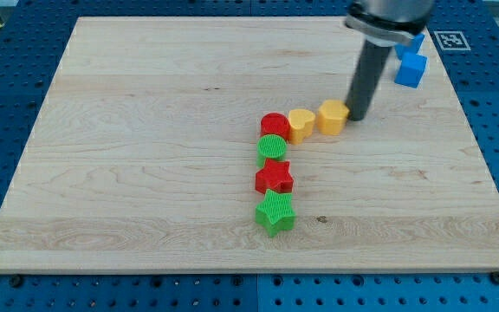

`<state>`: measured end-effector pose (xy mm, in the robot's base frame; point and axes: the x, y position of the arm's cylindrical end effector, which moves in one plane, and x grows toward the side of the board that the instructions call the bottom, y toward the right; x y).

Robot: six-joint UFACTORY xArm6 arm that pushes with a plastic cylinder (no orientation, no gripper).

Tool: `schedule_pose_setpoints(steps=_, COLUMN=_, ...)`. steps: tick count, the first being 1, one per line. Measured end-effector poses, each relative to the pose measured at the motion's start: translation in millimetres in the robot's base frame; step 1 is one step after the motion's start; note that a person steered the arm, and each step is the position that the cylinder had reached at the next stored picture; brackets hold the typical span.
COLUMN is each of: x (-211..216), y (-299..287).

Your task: Keep arm at center right of the board

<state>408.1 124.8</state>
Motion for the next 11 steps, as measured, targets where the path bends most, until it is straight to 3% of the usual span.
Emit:
schedule_pose_setpoints(steps=2, x=1, y=16)
schedule_pose_setpoints(steps=3, x=29, y=76)
schedule_pose_setpoints(steps=4, x=57, y=87)
schedule_pose_setpoints(steps=9, x=59, y=62)
schedule_pose_setpoints(steps=11, x=83, y=57)
